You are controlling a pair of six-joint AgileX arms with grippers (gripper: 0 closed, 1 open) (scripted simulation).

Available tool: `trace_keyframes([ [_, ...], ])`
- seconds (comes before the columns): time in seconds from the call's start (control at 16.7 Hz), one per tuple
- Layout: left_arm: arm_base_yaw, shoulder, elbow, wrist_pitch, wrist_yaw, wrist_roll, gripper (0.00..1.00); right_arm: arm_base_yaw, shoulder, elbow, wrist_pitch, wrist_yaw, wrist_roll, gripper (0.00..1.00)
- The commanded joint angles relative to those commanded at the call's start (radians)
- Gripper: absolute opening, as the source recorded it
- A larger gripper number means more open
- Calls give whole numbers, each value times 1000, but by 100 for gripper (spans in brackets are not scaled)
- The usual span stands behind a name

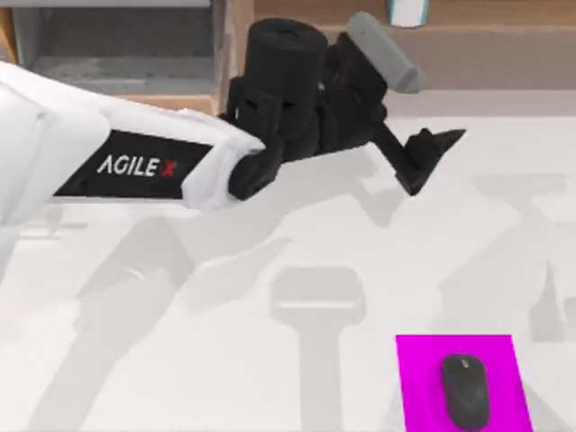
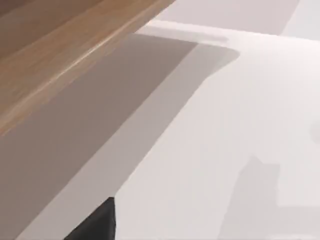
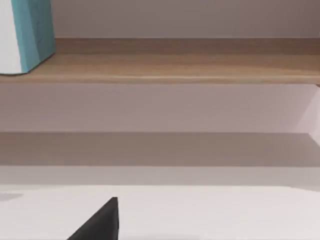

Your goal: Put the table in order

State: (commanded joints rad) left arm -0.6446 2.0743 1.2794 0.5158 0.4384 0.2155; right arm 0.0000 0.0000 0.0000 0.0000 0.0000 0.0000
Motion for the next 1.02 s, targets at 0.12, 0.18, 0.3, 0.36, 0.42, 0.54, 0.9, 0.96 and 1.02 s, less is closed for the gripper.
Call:
trace_keyframes([
  [0.12, 144, -29, -159, 181, 47, 191, 100, 0, 0, 0, 0, 0, 0, 100],
  [0.18, 221, -41, -246, 267, 69, 286, 100, 0, 0, 0, 0, 0, 0, 100],
  [0.3, 390, -74, -430, 426, 111, 473, 100, 0, 0, 0, 0, 0, 0, 100],
  [0.36, 478, -93, -522, 503, 132, 565, 100, 0, 0, 0, 0, 0, 0, 100],
  [0.42, 569, -114, -606, 576, 153, 656, 100, 0, 0, 0, 0, 0, 0, 100],
  [0.54, 754, -152, -749, 710, 196, 836, 100, 0, 0, 0, 0, 0, 0, 100],
  [0.9, 1196, -155, -934, 986, 222, 1268, 100, 0, 0, 0, 0, 0, 0, 100],
  [0.96, 1240, -139, -931, 1016, 205, 1311, 100, 0, 0, 0, 0, 0, 0, 100],
  [1.02, 1270, -122, -916, 1037, 187, 1341, 100, 0, 0, 0, 0, 0, 0, 100],
])
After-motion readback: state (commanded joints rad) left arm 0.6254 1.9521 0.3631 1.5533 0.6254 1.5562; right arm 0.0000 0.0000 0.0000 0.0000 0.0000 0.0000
